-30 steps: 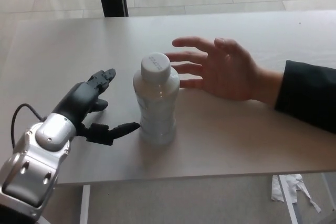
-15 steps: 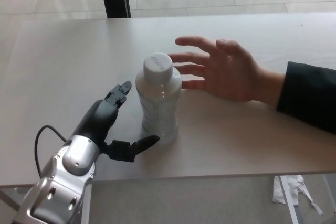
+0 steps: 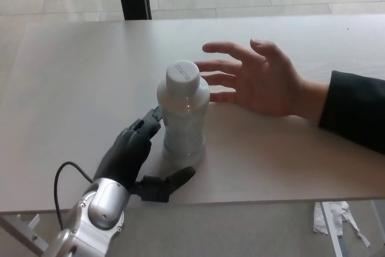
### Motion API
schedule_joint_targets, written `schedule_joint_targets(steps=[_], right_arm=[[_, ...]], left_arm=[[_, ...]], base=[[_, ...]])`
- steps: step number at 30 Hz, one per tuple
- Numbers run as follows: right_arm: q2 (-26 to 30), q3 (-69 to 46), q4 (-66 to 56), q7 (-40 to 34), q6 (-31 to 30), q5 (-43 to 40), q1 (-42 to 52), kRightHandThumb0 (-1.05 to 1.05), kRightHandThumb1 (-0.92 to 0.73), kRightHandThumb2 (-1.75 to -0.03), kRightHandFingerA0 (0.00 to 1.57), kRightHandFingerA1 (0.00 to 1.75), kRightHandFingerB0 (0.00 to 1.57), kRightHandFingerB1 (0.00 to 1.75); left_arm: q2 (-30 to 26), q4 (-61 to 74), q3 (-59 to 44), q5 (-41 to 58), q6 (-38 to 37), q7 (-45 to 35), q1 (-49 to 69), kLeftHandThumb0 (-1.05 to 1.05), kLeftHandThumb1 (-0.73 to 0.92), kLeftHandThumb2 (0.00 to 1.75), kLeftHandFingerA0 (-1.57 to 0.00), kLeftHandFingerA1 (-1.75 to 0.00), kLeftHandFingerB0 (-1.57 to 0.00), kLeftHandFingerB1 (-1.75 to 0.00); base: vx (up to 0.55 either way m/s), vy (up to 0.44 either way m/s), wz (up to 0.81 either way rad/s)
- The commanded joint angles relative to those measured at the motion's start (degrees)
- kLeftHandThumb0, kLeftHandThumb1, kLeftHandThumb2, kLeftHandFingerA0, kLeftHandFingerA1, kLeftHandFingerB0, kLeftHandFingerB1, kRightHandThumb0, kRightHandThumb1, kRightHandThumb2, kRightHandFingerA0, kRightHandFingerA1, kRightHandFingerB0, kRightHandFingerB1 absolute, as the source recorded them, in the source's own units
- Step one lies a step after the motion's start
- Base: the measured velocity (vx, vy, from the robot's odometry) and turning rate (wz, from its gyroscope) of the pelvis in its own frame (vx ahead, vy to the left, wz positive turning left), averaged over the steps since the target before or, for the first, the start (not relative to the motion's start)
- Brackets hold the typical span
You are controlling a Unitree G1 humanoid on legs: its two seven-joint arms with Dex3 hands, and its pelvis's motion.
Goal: Pick up a bottle and hand it
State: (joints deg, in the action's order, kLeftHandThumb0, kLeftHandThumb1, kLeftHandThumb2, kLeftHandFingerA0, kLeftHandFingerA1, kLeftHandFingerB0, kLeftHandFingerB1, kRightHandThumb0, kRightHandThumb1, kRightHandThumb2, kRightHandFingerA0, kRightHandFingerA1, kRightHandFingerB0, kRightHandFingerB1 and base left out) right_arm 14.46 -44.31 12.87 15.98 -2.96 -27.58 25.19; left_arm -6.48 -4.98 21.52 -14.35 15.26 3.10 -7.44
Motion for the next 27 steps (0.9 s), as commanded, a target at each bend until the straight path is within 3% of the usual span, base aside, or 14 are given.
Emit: schedule_joint_targets(steps=[1, 4, 5, 9, 12, 13, 14, 15, 19, 20, 21, 22, 25, 27], right_arm=[[0.7, -0.1, -1.0, -0.8, -1.8, -1.0, 0.1, -0.56, -0.38, -0.73, 0.33, 0.50, 0.31, 0.44], [0.7, -0.2, -1.3, -0.7, -2.3, -1.3, 0.3, -0.51, -0.46, -0.54, 0.40, 0.42, 0.38, 0.34], [0.8, -0.2, -1.2, -0.5, -2.2, -1.2, 0.3, -0.56, -0.38, -0.73, 0.35, 0.51, 0.32, 0.45], [0.7, 0.2, -1.1, -0.4, -1.8, -0.6, 0.2, -0.57, -0.38, -0.73, 0.35, 0.50, 0.32, 0.45], [0.4, 0.2, -1.7, -0.8, -2.4, -1.1, 0.0, -0.51, -0.46, -0.54, 0.40, 0.43, 0.39, 0.35], [0.5, 0.4, -1.7, -0.6, -1.7, -0.4, 0.1, -0.57, -0.38, -0.74, 0.34, 0.51, 0.32, 0.45], [0.6, 0.3, -1.9, -0.9, -2.3, -0.6, 0.0, -0.51, -0.47, -0.55, 0.40, 0.41, 0.38, 0.35], [0.6, 0.4, -1.7, -0.8, -1.9, -0.4, 0.0, -0.56, -0.38, -0.73, 0.35, 0.50, 0.32, 0.45], [0.5, 0.0, -1.6, -0.2, -2.0, -1.4, -0.3, -0.50, -0.47, -0.55, 0.39, 0.43, 0.38, 0.34], [0.3, 0.2, -2.1, -0.1, -2.0, -1.3, -0.1, -0.50, -0.48, -0.54, 0.39, 0.42, 0.38, 0.33], [0.4, 0.4, -2.8, -0.9, -2.4, -0.8, 0.1, -0.51, -0.47, -0.55, 0.41, 0.42, 0.39, 0.34], [0.5, 0.5, -2.9, -1.3, -2.6, -0.4, 0.2, -0.57, -0.38, -0.74, 0.37, 0.51, 0.33, 0.46], [0.5, 0.7, -2.9, -1.3, -2.2, -0.1, 0.1, -0.57, -0.38, -0.74, 0.36, 0.51, 0.33, 0.45], [0.2, 0.7, -3.1, -1.1, -2.1, -0.4, 0.1, -0.57, -0.39, -0.74, 0.36, 0.51, 0.33, 0.45]], left_arm=[[5.7, -4.0, -2.2, -1.6, -7.7, 8.8, -0.3, -0.83, 0.50, 0.83, -0.12, -0.44, 0.00, -0.01], [8.3, -6.4, -3.4, -2.5, -7.9, 11.6, -1.6, -0.74, 0.39, 0.71, -0.05, -0.55, 0.00, 0.00], [9.2, -7.0, -3.8, -2.8, -7.2, 12.5, -2.1, -0.76, 0.39, 0.74, -0.05, -0.53, 0.00, 0.00], [13.7, -9.9, -7.0, -1.3, -7.6, 15.8, -4.0, -0.74, 0.37, 0.74, -0.08, -0.54, 0.00, 0.00], [16.5, -12.8, -8.3, -2.3, -7.3, 18.9, -6.0, -0.78, 0.39, 0.75, -0.12, -0.62, 0.00, 0.00], [17.5, -13.4, -8.8, -2.3, -6.7, 19.9, -6.5, -0.78, 0.39, 0.75, -0.11, -0.63, 0.00, 0.00], [18.4, -14.2, -9.5, -2.4, -7.0, 21.3, -6.9, -0.74, 0.37, 0.72, -0.18, -0.68, 0.00, 0.00], [19.5, -14.9, -10.4, -1.9, -7.0, 22.4, -7.2, -0.72, 0.36, 0.71, -0.22, -0.69, 0.00, 0.00], [22.6, -16.8, -13.3, -0.7, -7.8, 25.6, -8.2, -0.65, 0.33, 0.69, -0.37, -0.75, 0.00, 0.00], [23.6, -19.2, -13.6, -1.4, -9.8, 29.1, -9.0, -0.48, 0.43, 0.53, -0.96, -1.04, 0.00, 0.00], [23.9, -19.8, -13.2, -2.0, -9.6, 30.1, -9.4, -0.49, 0.39, 0.68, -1.06, -1.10, 0.00, 0.00], [24.2, -20.3, -12.9, -2.6, -9.5, 31.0, -9.6, -0.41, 0.53, 0.56, -1.12, -1.09, 0.00, -0.01], [24.7, -21.8, -12.3, -3.0, -10.5, 32.5, -10.2, -0.36, 0.60, 0.58, -1.12, -1.07, 0.00, -0.08], [24.4, -23.1, -9.9, -4.2, -12.7, 32.3, -10.1, -0.17, 0.86, 0.71, -1.13, -1.41, -0.16, -0.36]], base=[[0.00, 0.000, 0.00], [0.00, 0.000, 0.00], [0.00, 0.000, 0.00], [0.00, 0.000, 0.00], [0.00, 0.000, 0.00], [0.00, 0.000, 0.00], [0.00, 0.000, 0.00], [0.00, 0.000, 0.00], [0.00, 0.000, 0.00], [0.00, 0.000, 0.00], [0.00, 0.000, 0.00], [0.00, 0.000, 0.00], [0.00, 0.000, 0.00], [0.00, 0.000, 0.00]])
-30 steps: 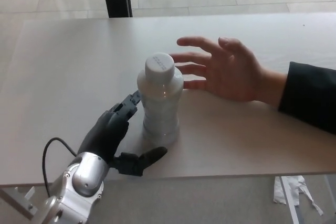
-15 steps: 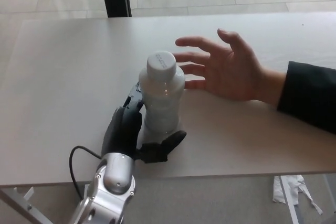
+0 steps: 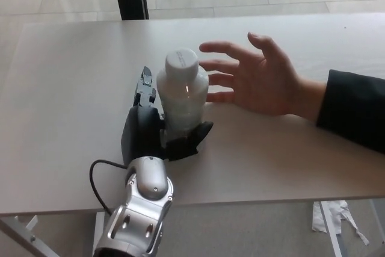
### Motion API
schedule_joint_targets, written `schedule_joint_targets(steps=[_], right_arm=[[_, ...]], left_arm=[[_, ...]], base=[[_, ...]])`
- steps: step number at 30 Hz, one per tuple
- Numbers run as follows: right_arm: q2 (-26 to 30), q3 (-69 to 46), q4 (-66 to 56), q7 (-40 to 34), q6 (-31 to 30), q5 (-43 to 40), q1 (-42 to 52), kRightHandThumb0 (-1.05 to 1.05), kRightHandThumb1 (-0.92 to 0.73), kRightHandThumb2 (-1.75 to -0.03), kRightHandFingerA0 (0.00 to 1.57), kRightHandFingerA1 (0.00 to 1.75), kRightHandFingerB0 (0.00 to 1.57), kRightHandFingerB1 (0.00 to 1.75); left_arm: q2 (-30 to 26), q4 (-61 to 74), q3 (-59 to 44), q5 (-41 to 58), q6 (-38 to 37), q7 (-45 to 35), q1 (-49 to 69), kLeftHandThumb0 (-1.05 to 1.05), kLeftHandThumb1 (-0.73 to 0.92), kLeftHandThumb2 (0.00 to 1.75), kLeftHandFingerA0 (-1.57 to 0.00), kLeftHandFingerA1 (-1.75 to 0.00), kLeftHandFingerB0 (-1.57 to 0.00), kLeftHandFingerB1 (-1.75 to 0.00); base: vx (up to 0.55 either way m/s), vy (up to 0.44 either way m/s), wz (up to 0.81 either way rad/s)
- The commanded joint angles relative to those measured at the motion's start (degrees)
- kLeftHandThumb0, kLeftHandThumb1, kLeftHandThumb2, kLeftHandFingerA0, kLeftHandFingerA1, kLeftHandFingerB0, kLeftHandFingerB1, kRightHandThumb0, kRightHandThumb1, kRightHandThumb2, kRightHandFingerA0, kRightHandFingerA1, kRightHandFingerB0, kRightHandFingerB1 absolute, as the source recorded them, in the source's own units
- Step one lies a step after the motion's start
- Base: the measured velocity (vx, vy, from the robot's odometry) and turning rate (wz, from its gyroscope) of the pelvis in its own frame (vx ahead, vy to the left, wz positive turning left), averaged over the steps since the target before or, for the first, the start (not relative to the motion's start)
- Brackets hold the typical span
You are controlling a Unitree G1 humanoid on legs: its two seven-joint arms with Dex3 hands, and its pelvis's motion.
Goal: Pick up a bottle and hand it
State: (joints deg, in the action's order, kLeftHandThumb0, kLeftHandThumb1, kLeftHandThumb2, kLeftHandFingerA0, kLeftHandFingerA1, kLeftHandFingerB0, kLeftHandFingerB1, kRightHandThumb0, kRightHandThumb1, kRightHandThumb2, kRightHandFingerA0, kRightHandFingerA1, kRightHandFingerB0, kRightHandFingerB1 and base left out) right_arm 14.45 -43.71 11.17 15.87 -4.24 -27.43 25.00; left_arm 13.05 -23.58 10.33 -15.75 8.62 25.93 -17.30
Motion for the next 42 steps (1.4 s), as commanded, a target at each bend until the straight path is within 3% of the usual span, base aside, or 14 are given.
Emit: schedule_joint_targets(steps=[1, 2, 3, 5, 6, 9, 19, 27, 28, 31, 33, 36, 41, 42], right_arm=[[0.2, 0.1, -1.5, -1.2, -1.0, -0.5, 0.3, -0.55, -0.39, -0.74, 0.37, 0.51, 0.34, 0.46], [0.2, 0.2, -1.8, -1.5, -1.2, -0.4, 0.4, -0.55, -0.39, -0.74, 0.37, 0.51, 0.34, 0.46], [0.2, 0.2, -1.5, -1.5, -0.9, -0.4, 0.2, -0.54, -0.41, -0.75, 0.36, 0.52, 0.34, 0.46], [0.2, 0.0, -1.0, -1.4, -0.4, -0.4, 0.0, -0.54, -0.41, -0.75, 0.36, 0.52, 0.34, 0.46], [0.1, 0.0, -0.3, -1.3, 0.5, -0.2, -0.2, -0.48, -0.52, -0.56, 0.43, 0.44, 0.41, 0.34], [0.3, -0.1, -0.3, -2.3, -0.4, 0.1, -0.1, -0.49, -0.52, -0.56, 0.44, 0.41, 0.42, 0.35], [0.1, -0.1, 1.9, -1.4, 1.8, 0.1, -0.6, -0.46, -0.56, -0.57, 0.47, 0.42, 0.40, 0.34], [0.7, 0.2, 0.4, -2.4, 0.2, 0.1, -0.5, -0.46, -0.55, -0.57, 0.47, 0.42, 0.39, 0.33], [0.8, 0.1, 0.8, -2.0, 0.3, -0.2, -0.7, -0.52, -0.44, -0.77, 0.37, 0.51, 0.32, 0.45], [0.8, 0.2, 0.2, -2.3, -0.4, -0.3, -0.9, -0.45, -0.55, -0.57, 0.43, 0.42, 0.39, 0.33], [0.9, 0.5, 0.3, -2.8, -0.1, 0.4, -1.0, -0.53, -0.43, -0.76, 0.39, 0.52, 0.34, 0.46], [1.2, 0.5, 1.3, -2.4, 0.3, 0.4, -1.5, -0.46, -0.53, -0.56, 0.45, 0.43, 0.41, 0.34], [1.6, 1.1, 2.7, -1.3, 1.6, 0.7, -2.5, -0.51, -0.43, -0.76, 0.39, 0.53, 0.32, 0.45], [1.8, 1.4, 3.0, -1.4, 1.5, 1.2, -2.6, -0.45, -0.54, -0.57, 0.45, 0.41, 0.38, 0.33]], left_arm=[[4.6, -4.5, 1.9, -2.3, -7.1, 8.2, 0.0, -0.17, 0.86, 0.77, -1.09, -1.16, -0.39, -0.48], [4.4, -4.4, 2.1, -1.7, -7.7, 7.3, 0.2, -0.17, 0.86, 0.77, -1.09, -1.16, -0.39, -0.48], [3.8, -4.6, 2.7, -1.8, -7.5, 6.5, -0.1, -0.09, 0.68, 0.99, -1.10, -1.42, -0.97, -0.98], [3.0, -4.8, 3.7, -1.9, -7.0, 5.4, -0.3, -0.09, 0.68, 0.99, -1.10, -1.42, -0.97, -0.98], [2.5, -6.0, 4.1, -2.0, -8.0, 5.1, -0.5, -0.02, 0.57, 1.23, -1.08, -1.58, -1.01, -1.47], [0.8, -7.1, 5.2, -1.9, -9.0, 3.1, 0.0, -0.11, 0.65, 1.10, -1.11, -1.66, -0.94, -1.58], [-2.5, -7.5, 4.6, -2.4, -12.5, 3.0, 1.9, -0.16, 0.68, 1.02, -1.06, -1.69, -0.89, -1.57], [-3.7, -4.7, 4.0, -1.6, -14.8, -0.1, -1.8, -0.09, 0.51, 1.34, -1.05, -1.73, -0.92, -1.55], [-3.9, -3.1, 4.1, -1.4, -12.6, -2.6, -4.8, -0.09, 0.48, 1.47, -1.06, -1.75, -0.92, -1.56], [-4.2, -1.9, 3.9, -0.9, -9.5, -5.3, -8.3, -0.12, 0.47, 1.45, -1.05, -1.75, -0.89, -1.54], [-3.9, -2.3, 3.4, -0.5, -6.7, -7.1, -13.9, -0.14, 0.50, 1.26, -0.99, -1.75, -0.87, -1.57], [-3.0, -4.0, 2.6, -0.1, -4.3, -7.7, -19.3, -0.13, 0.41, 1.42, -1.01, -1.71, -0.89, -1.52], [0.7, -8.5, 0.8, 0.6, -1.2, -6.1, -26.9, -0.20, 0.44, 1.31, -1.01, -1.63, -0.88, -1.47], [1.8, -9.7, -0.2, 1.5, -0.3, -5.8, -28.1, -0.18, 0.49, 1.18, -1.05, -1.57, -0.90, -1.41]], base=[[0.00, 0.000, 0.00], [0.00, 0.000, 0.00], [0.00, 0.000, 0.00], [0.00, 0.000, 0.00], [0.00, 0.000, 0.00], [0.00, 0.000, 0.00], [0.00, 0.000, 0.00], [0.00, 0.000, 0.00], [0.00, 0.000, 0.00], [0.00, 0.000, 0.00], [0.00, 0.000, 0.00], [0.00, 0.000, 0.00], [0.00, 0.000, 0.00], [0.00, 0.000, 0.00]])
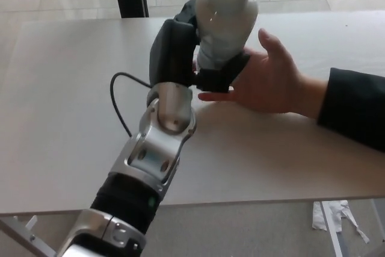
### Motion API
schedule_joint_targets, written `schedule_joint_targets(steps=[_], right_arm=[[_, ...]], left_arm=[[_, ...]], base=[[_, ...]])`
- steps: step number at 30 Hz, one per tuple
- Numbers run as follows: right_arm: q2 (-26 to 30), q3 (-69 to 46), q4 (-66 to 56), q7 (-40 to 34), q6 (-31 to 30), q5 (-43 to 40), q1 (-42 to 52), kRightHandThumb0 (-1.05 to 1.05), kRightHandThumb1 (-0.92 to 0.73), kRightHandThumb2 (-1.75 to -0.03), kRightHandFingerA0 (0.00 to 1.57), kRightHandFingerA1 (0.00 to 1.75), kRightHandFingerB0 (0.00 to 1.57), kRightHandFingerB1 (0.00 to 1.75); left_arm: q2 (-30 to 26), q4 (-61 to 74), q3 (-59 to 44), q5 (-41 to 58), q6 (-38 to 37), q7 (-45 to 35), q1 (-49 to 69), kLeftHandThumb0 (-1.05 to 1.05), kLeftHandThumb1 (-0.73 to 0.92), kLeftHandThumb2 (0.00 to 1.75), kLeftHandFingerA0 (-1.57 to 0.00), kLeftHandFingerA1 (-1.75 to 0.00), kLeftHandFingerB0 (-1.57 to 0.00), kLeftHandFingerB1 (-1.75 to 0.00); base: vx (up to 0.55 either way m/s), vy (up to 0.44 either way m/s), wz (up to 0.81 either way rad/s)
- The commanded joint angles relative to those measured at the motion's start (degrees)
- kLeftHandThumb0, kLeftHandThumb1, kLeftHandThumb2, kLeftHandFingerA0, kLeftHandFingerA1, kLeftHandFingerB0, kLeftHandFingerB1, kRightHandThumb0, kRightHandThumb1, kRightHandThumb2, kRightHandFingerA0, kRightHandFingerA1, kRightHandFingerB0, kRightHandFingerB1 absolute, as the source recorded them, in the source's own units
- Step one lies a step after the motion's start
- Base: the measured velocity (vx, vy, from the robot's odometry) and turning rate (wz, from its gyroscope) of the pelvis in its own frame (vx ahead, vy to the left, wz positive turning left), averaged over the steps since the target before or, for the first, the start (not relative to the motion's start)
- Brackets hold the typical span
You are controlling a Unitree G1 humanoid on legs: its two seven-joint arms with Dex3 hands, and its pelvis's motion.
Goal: Pick up a bottle and hand it
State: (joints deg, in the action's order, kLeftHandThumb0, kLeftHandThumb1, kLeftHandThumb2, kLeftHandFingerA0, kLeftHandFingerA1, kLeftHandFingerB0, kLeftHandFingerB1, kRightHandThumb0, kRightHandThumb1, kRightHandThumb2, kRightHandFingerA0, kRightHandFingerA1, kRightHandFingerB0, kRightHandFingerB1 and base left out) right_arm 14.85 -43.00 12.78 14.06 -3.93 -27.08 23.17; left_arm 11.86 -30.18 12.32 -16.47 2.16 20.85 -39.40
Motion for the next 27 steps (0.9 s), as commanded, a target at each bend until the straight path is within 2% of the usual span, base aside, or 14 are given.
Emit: schedule_joint_targets(steps=[1, 2, 6, 7, 8, 9, 10, 14, 15, 20, 21, 22, 26, 27], right_arm=[[1.5, 1.0, 1.5, 0.3, 1.2, 1.1, -0.9, -0.45, -0.54, -0.57, 0.45, 0.41, 0.38, 0.33], [1.4, 1.1, 1.6, 0.2, 1.3, 1.1, -1.2, -0.52, -0.42, -0.76, 0.40, 0.51, 0.33, 0.46], [0.5, 1.7, 0.7, -0.3, 0.3, -0.1, -2.0, -0.49, -0.42, -0.75, 0.40, 0.52, 0.36, 0.46], [0.4, 2.0, 0.9, 0.7, 1.6, 0.0, -2.0, -0.51, -0.41, -0.76, 0.40, 0.53, 0.35, 0.46], [0.4, 2.6, -1.5, -0.5, 0.0, 0.5, -1.3, -0.52, -0.42, -0.77, 0.40, 0.53, 0.35, 0.47], [0.3, 3.1, -1.9, -0.4, 0.2, 0.8, -1.1, -0.48, -0.52, -0.56, 0.44, 0.44, 0.42, 0.35], [-0.2, 3.6, -2.9, -0.4, 0.4, 0.8, -0.9, -0.53, -0.41, -0.77, 0.39, 0.54, 0.35, 0.47], [0.0, 4.1, -1.7, -0.3, 0.5, 0.3, -1.8, -0.53, -0.42, -0.76, 0.38, 0.52, 0.36, 0.47], [-0.1, 4.3, -1.6, -0.5, 0.0, 0.0, -2.3, -0.48, -0.52, -0.56, 0.44, 0.42, 0.42, 0.35], [0.3, 4.9, 0.0, 0.3, 0.3, 0.0, -3.5, -0.46, -0.53, -0.56, 0.47, 0.42, 0.40, 0.34], [0.1, 4.9, -0.7, 0.3, 0.0, -0.3, -3.3, -0.53, -0.42, -0.76, 0.38, 0.52, 0.34, 0.46], [0.1, 5.0, -1.9, 0.0, -1.3, -0.9, -3.2, -0.46, -0.53, -0.57, 0.42, 0.42, 0.41, 0.34], [-0.4, 4.9, -3.6, 0.1, -1.7, -1.8, -2.9, -0.48, -0.52, -0.56, 0.43, 0.44, 0.40, 0.33], [-0.3, 4.9, -3.5, 0.1, -1.6, -1.6, -3.0, -0.53, -0.42, -0.76, 0.38, 0.53, 0.34, 0.46]], left_arm=[[3.5, -3.5, -2.8, 2.5, 6.6, -0.7, -6.6, -0.18, 0.49, 1.18, -1.05, -1.57, -0.90, -1.41], [3.8, -4.1, -3.1, 2.7, 6.8, -0.4, -7.0, -0.17, 0.45, 1.23, -1.09, -1.55, -0.92, -1.41], [4.1, -6.9, -2.5, 1.9, 5.0, 0.6, -6.3, -0.16, 0.43, 1.29, -1.03, -1.61, -0.88, -1.47], [4.1, -8.4, -2.2, 1.5, 4.7, 1.1, -6.6, -0.17, 0.49, 1.16, -1.00, -1.62, -0.85, -1.46], [4.3, -9.5, -2.1, 1.3, 4.3, 1.8, -6.8, -0.19, 0.49, 1.11, -1.24, -1.35, -1.02, -1.20], [4.3, -10.5, -2.0, 1.1, 3.9, 2.2, -6.6, -0.15, 0.55, 1.06, -0.99, -1.62, -0.85, -1.45], [4.4, -12.7, -1.8, 0.8, 4.3, 2.9, -6.7, -0.15, 0.57, 1.03, -1.00, -1.61, -0.87, -1.41], [5.0, -16.9, -2.2, 1.2, 5.5, 4.0, -8.6, -0.14, 0.57, 1.07, -0.98, -1.58, -0.83, -1.46], [5.0, -17.8, -2.1, 0.9, 5.1, 4.5, -9.0, -0.11, 0.54, 1.10, -0.97, -1.60, -0.84, -1.49], [7.2, -21.9, -1.2, 0.9, 5.8, 6.4, -9.6, -0.13, 0.56, 1.03, -0.96, -1.60, -0.86, -1.43], [7.9, -22.5, -1.2, 0.9, 5.6, 7.2, -9.8, -0.14, 0.57, 1.05, -0.98, -1.58, -0.87, -1.39], [8.7, -22.9, -1.0, 1.0, 5.9, 7.8, -10.1, -0.13, 0.60, 1.01, -0.96, -1.59, -0.86, -1.40], [11.3, -24.2, 0.9, 0.4, 6.5, 8.9, -11.9, -0.12, 0.68, 0.86, -0.82, -1.72, -0.75, -1.52], [11.8, -24.1, 0.8, 0.7, 7.1, 9.1, -12.6, -0.14, 0.70, 0.83, -0.82, -1.70, -0.75, -1.47]], base=[[0.00, 0.000, 0.00], [0.00, 0.000, 0.00], [0.00, 0.000, 0.00], [0.00, 0.000, 0.00], [0.00, 0.000, 0.00], [0.00, 0.000, 0.00], [0.00, 0.000, 0.00], [0.00, 0.000, 0.00], [0.00, 0.000, 0.00], [0.00, 0.000, 0.00], [0.00, 0.000, 0.00], [0.00, 0.000, 0.00], [0.00, 0.000, 0.00], [0.00, 0.000, 0.00]])
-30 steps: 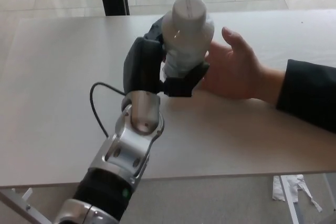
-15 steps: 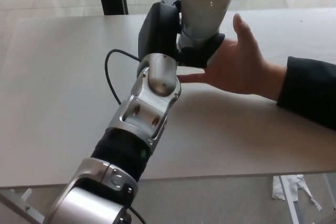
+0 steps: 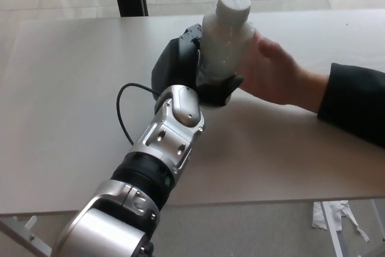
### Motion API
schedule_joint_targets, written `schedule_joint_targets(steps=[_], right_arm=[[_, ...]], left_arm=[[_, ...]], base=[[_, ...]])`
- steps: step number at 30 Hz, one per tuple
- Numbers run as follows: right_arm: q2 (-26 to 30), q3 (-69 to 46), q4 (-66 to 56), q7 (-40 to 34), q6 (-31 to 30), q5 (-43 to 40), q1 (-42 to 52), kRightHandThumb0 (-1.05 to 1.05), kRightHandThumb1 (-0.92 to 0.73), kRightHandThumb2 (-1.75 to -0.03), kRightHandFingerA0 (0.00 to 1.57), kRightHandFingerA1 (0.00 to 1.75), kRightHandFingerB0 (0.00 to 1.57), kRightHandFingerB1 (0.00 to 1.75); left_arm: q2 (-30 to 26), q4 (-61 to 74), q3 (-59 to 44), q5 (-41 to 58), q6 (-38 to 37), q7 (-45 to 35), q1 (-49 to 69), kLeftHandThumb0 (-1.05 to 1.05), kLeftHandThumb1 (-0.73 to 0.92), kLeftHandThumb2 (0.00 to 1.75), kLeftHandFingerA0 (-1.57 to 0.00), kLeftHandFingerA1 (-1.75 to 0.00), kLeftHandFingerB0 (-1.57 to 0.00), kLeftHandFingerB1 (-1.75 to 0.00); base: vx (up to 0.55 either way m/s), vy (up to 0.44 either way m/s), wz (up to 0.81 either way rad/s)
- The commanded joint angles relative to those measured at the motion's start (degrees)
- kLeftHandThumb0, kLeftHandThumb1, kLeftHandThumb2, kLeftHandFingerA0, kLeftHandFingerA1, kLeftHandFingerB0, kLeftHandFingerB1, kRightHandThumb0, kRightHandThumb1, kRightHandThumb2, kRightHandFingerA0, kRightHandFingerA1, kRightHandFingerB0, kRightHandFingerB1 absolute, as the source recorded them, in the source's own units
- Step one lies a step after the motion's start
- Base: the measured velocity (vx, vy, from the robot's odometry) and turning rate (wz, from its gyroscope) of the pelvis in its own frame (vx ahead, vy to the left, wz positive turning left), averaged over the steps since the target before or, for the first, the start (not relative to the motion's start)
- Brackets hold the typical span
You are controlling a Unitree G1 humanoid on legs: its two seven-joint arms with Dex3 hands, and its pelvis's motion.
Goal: Pick up a bottle and hand it
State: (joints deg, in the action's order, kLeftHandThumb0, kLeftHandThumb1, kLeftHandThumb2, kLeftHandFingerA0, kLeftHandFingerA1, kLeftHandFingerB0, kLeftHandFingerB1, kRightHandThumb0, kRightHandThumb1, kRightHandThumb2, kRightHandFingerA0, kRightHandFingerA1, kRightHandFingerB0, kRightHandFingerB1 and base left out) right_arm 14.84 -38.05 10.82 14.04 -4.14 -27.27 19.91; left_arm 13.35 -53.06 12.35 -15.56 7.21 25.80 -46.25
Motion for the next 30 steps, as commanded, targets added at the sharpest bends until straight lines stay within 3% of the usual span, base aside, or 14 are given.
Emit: schedule_joint_targets(steps=[1, 3, 6, 8, 12, 13, 16, 18, 20, 21, 24, 26, 27, 30], right_arm=[[-0.2, 0.1, -1.9, -0.2, -1.6, -1.2, 0.3, -0.52, -0.42, -0.76, 0.38, 0.53, 0.34, 0.46], [-0.1, 0.1, -1.0, -0.1, -1.4, -1.2, -0.4, -0.46, -0.53, -0.56, 0.43, 0.43, 0.42, 0.34], [0.2, 0.3, -0.4, -0.2, -1.2, -0.5, -0.5, -0.53, -0.42, -0.75, 0.37, 0.51, 0.34, 0.45], [0.3, 0.5, 0.0, -0.1, -0.4, 0.2, -0.3, -0.47, -0.53, -0.56, 0.47, 0.42, 0.40, 0.33], [0.2, 0.4, 0.0, 0.0, 0.8, 0.2, -0.6, -0.47, -0.52, -0.56, 0.45, 0.45, 0.41, 0.33], [0.3, 0.8, -0.1, -0.3, 0.4, 0.7, -0.7, -0.48, -0.52, -0.56, 0.45, 0.44, 0.41, 0.33], [0.4, 0.9, 0.2, 0.0, 0.1, 0.4, -0.8, -0.53, -0.42, -0.77, 0.39, 0.53, 0.34, 0.46], [0.5, 0.9, 0.6, -0.1, 0.3, 0.5, -1.0, -0.47, -0.53, -0.56, 0.45, 0.43, 0.40, 0.34], [0.1, 0.8, -0.5, -1.1, -1.0, -0.2, -1.3, -0.53, -0.41, -0.76, 0.41, 0.53, 0.35, 0.46], [0.1, 0.8, -0.4, -0.9, -0.9, -0.3, -1.3, -0.46, -0.52, -0.56, 0.46, 0.43, 0.41, 0.34], [0.4, 0.8, 1.9, -0.4, 0.4, 0.2, -2.0, -0.54, -0.41, -0.76, 0.39, 0.52, 0.35, 0.46], [0.3, 0.7, 0.8, -0.5, -0.1, -0.3, -1.8, -0.48, -0.51, -0.56, 0.45, 0.44, 0.42, 0.34], [0.5, 0.9, 0.3, -1.1, -0.6, 0.2, -1.6, -0.55, -0.41, -0.77, 0.42, 0.53, 0.36, 0.47], [0.4, 0.7, -0.5, -0.8, -1.0, -0.2, -1.3, -0.50, -0.51, -0.56, 0.47, 0.45, 0.41, 0.34]], left_arm=[[10.7, -1.4, 0.5, 0.2, 2.3, 4.5, -6.5, -0.15, 0.70, 0.82, -0.83, -1.68, -0.76, -1.45], [11.1, -1.8, 0.8, -0.1, 2.7, 5.3, -8.1, -0.16, 0.72, 0.74, -0.89, -1.63, -0.79, -1.25], [11.4, -2.6, 1.4, -0.5, 3.4, 5.9, -9.8, -0.25, 0.76, 0.66, -0.75, -1.57, -0.78, -0.99], [11.4, -2.6, 1.9, -0.7, 3.7, 5.4, -10.1, -0.27, 0.76, 0.62, -0.85, -1.20, -0.75, -0.68], [11.5, -3.9, 2.7, -0.9, 3.9, 5.8, -12.0, -0.23, 0.68, 0.60, -0.82, -1.19, -0.74, -0.63], [11.5, -4.2, 2.6, -0.8, 4.0, 6.0, -12.6, -0.21, 0.70, 0.61, -0.77, -1.63, -0.68, -1.22], [11.8, -5.0, 2.4, 0.0, 5.6, 4.7, -14.6, -0.19, 0.74, 0.66, -0.81, -1.74, -0.73, -1.37], [11.9, -5.6, 2.6, 0.1, 6.7, 3.9, -15.6, -0.20, 0.74, 0.68, -0.83, -1.75, -0.70, -1.49], [11.9, -6.9, 4.4, -1.3, 7.2, 3.5, -16.0, -0.17, 0.76, 0.67, -0.87, -1.64, -0.76, -1.20], [11.9, -6.8, 5.0, -1.5, 7.5, 3.1, -15.7, -0.16, 0.75, 0.69, -0.90, -1.63, -0.80, -1.15], [10.6, -7.5, 13.8, -7.5, 8.6, -2.4, -14.0, -0.17, 0.74, 0.72, -0.85, -1.56, -0.79, -1.19], [10.2, -8.2, 18.9, -10.2, 9.5, -4.9, -13.4, -0.19, 0.68, 0.59, -0.86, -1.04, -0.81, -0.74], [10.3, -8.5, 20.2, -10.5, 9.9, -5.5, -13.1, -0.18, 0.65, 0.58, -0.87, -0.93, -0.80, -0.68], [10.6, -9.2, 22.6, -10.1, 11.5, -6.2, -13.0, -0.18, 0.59, 0.60, -0.80, -1.31, -0.50, -0.63]], base=[[0.00, 0.000, 0.00], [0.00, 0.000, 0.00], [0.00, 0.000, 0.00], [0.00, 0.000, 0.00], [0.00, 0.000, 0.00], [0.00, 0.000, 0.00], [0.00, 0.000, 0.00], [0.00, 0.000, 0.00], [0.00, 0.000, 0.00], [0.00, 0.000, 0.00], [0.00, 0.000, 0.00], [0.00, 0.000, 0.00], [0.00, 0.000, 0.00], [0.00, 0.000, 0.00]])
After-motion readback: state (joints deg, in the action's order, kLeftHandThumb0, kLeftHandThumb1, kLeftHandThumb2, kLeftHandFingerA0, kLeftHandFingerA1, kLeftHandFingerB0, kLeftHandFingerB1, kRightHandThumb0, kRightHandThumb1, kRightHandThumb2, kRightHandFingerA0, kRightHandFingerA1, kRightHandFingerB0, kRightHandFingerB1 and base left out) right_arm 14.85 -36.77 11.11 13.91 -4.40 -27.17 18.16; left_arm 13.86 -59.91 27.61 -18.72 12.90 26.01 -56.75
